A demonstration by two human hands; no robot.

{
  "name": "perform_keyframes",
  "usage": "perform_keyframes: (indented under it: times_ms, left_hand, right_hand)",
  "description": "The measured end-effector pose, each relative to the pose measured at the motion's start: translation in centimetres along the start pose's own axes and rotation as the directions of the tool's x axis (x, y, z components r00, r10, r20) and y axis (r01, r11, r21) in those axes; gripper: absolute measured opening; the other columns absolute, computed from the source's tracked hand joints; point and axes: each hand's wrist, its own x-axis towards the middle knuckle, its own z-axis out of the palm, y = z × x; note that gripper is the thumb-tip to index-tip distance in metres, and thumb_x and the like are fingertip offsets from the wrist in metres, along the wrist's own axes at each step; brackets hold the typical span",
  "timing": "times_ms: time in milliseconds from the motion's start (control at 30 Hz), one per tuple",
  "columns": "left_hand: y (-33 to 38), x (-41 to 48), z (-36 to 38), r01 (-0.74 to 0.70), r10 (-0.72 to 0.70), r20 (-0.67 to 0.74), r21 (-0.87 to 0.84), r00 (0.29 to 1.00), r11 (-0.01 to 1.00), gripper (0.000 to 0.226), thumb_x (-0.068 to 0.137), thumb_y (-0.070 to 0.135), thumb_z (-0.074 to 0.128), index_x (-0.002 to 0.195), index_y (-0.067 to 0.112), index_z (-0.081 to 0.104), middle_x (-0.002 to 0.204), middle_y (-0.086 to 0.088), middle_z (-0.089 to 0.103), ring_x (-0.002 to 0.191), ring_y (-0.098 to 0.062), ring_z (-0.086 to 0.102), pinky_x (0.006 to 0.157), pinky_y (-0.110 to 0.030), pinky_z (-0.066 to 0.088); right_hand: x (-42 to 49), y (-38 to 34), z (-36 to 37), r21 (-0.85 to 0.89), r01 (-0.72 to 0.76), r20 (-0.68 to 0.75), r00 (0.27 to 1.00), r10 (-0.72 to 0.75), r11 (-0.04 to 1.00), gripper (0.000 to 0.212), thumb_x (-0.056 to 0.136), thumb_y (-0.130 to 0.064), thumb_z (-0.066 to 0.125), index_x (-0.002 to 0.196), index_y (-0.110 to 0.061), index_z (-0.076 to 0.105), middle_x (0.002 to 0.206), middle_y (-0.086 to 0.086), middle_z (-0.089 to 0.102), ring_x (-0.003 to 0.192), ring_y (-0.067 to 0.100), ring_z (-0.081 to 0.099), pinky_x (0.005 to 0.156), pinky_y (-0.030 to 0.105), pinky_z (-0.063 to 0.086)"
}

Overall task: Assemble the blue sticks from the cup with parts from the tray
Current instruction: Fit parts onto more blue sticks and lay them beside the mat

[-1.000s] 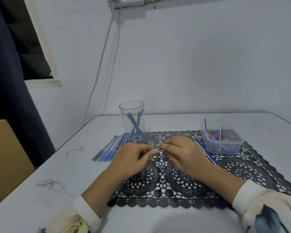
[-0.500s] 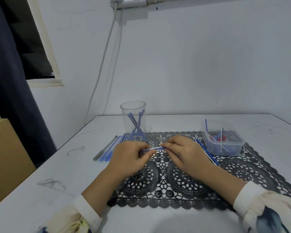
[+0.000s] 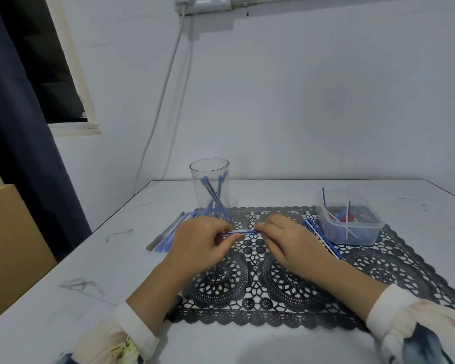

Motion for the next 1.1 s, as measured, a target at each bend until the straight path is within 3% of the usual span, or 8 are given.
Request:
perform_keyframes:
  times_ms: [167,433,567,667,833,1033,1100]
  left_hand:
    - [-0.1,0.0,0.2,-0.003,0.004,0.026,-0.062,1.0,0.998,0.042,0.082,0.057,0.04,0.078,0.029,0.07,0.058,0.012,0.059,0.054,-0.002,0.05,0.049,-0.016,0.034]
    - [0.0,-0.1,0.3,0.008,-0.003,0.042,-0.113,0.999,0.994,0.044,0.082,0.058,0.04,0.079,0.027,0.071,0.06,0.011,0.061,0.056,-0.002,0.052,0.052,-0.012,0.031]
    - [-0.1,-0.1,0.2,0.028,-0.02,0.061,-0.121,0.998,0.992,0.035,0.084,0.053,0.047,0.082,0.027,0.071,0.062,0.01,0.063,0.057,-0.003,0.053,0.052,-0.013,0.031]
    - [-0.2,-0.1,0.2,0.041,-0.034,0.067,-0.11,0.997,0.993,0.033,0.083,0.052,0.048,0.083,0.028,0.071,0.062,0.011,0.063,0.057,-0.003,0.053,0.052,-0.013,0.032]
    - [0.0,-0.1,0.1,0.065,-0.058,0.059,-0.134,0.997,0.989,0.039,0.082,0.058,0.045,0.082,0.03,0.071,0.059,0.013,0.061,0.055,-0.001,0.052,0.051,-0.01,0.027]
    - [0.0,-0.1,-0.2,0.104,-0.095,0.074,-0.124,0.993,0.987,0.026,0.087,0.05,0.054,0.082,0.031,0.071,0.052,0.023,0.048,0.054,0.006,0.049,0.052,-0.008,0.023]
    - [-0.1,-0.1,-0.2,0.109,-0.101,0.076,-0.12,0.992,0.987,0.025,0.087,0.048,0.054,0.081,0.031,0.07,0.051,0.023,0.047,0.053,0.006,0.048,0.052,-0.008,0.023]
  right_hand:
    - [0.0,0.0,-0.1,-0.002,0.024,0.013,1.0,-0.024,1.0,0.032,0.086,-0.019,0.041,0.103,-0.006,0.065,0.084,0.002,0.061,0.073,0.012,0.056,0.065,0.02,0.048]
    - [0.1,0.0,-0.4,0.046,0.044,0.009,0.999,-0.045,0.998,0.032,0.085,-0.015,0.042,0.104,-0.002,0.064,0.075,0.003,0.056,0.073,0.006,0.041,0.069,0.012,0.029]
    - [0.0,0.3,-0.3,0.037,0.03,0.003,1.0,-0.03,0.999,0.035,0.085,-0.02,0.041,0.107,-0.007,0.065,0.077,0.001,0.057,0.071,0.007,0.048,0.066,0.011,0.033]
    - [0.0,0.3,0.1,0.037,0.012,0.03,0.999,-0.013,0.999,0.039,0.088,-0.026,0.037,0.11,-0.01,0.064,0.08,0.0,0.057,0.069,0.013,0.055,0.063,0.02,0.045]
    - [0.0,0.1,-0.3,0.066,-0.066,0.021,0.998,0.064,0.996,0.05,0.093,-0.042,0.027,0.129,-0.02,0.053,0.088,-0.012,0.047,0.077,0.004,0.047,0.067,0.024,0.045]
    - [-0.1,0.0,-0.9,0.156,-0.124,-0.071,0.988,0.136,0.98,0.043,0.095,-0.022,0.029,0.137,-0.022,0.038,0.097,-0.005,0.053,0.075,0.009,0.051,0.066,0.029,0.044]
    - [-0.1,0.3,-0.7,0.148,-0.17,-0.085,0.979,0.183,0.974,0.043,0.095,-0.012,0.033,0.136,-0.024,0.033,0.097,-0.006,0.051,0.07,0.002,0.048,0.062,0.026,0.039]
